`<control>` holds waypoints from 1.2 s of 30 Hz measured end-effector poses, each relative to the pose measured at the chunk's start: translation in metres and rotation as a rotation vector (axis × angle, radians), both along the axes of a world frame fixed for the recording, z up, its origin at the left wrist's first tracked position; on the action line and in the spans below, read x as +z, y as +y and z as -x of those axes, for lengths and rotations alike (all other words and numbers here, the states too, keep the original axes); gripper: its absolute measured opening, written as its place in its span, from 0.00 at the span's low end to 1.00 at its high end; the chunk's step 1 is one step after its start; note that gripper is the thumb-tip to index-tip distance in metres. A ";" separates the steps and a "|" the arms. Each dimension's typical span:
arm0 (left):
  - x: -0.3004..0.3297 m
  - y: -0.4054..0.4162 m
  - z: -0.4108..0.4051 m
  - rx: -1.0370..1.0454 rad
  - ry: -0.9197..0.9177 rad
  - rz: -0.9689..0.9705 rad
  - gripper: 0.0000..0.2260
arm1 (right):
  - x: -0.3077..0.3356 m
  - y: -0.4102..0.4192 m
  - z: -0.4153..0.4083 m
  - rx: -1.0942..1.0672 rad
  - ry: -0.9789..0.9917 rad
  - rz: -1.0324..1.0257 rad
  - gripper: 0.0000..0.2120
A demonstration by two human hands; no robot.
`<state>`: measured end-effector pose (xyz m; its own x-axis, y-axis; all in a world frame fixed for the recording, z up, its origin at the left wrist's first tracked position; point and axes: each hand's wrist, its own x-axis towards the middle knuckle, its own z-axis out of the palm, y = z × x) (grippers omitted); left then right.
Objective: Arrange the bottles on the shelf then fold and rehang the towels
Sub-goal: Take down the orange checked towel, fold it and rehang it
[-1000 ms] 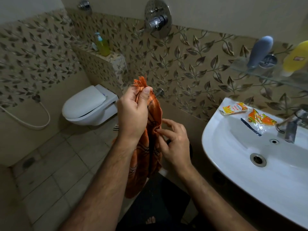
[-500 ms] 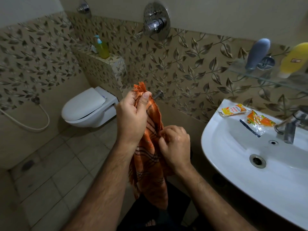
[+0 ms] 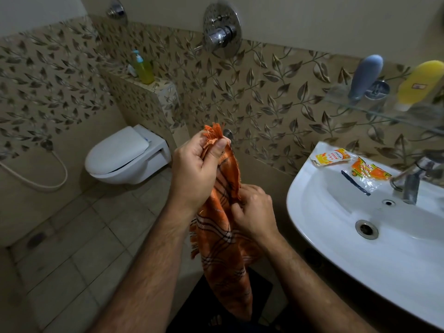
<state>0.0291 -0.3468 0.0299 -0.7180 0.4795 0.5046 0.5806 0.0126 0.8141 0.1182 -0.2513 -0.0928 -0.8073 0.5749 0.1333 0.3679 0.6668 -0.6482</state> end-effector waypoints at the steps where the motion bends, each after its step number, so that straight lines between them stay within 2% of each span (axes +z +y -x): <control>1: 0.000 -0.001 -0.001 -0.020 -0.006 0.003 0.07 | 0.000 0.001 -0.001 0.013 -0.013 0.010 0.15; 4: -0.001 -0.006 0.003 -0.026 -0.010 0.017 0.09 | -0.001 0.005 -0.006 -0.037 -0.007 0.023 0.12; 9: -0.003 -0.022 0.024 0.085 0.022 0.035 0.06 | 0.002 0.023 -0.014 -0.128 -0.082 0.152 0.07; 18: -0.003 -0.036 0.045 0.155 0.137 0.051 0.05 | 0.019 0.028 -0.022 -0.043 -0.148 0.297 0.10; 24: -0.006 -0.040 0.053 0.159 0.121 0.052 0.07 | 0.030 0.032 -0.031 0.052 -0.189 0.419 0.09; 28: -0.008 -0.039 0.054 0.175 0.122 0.035 0.05 | 0.030 0.029 -0.033 -0.103 -0.053 0.366 0.04; 32: -0.019 -0.041 0.062 0.256 0.075 0.062 0.08 | 0.033 0.026 -0.037 -0.192 0.063 0.506 0.05; 36: -0.044 -0.047 0.078 0.420 0.015 0.208 0.11 | 0.044 0.025 -0.040 -0.225 0.137 0.658 0.04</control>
<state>-0.0489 -0.3939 -0.0140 -0.8648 0.2415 0.4403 0.5022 0.4112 0.7607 0.1584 -0.2263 -0.0487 -0.6605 0.7217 -0.2068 0.3368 0.0387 -0.9408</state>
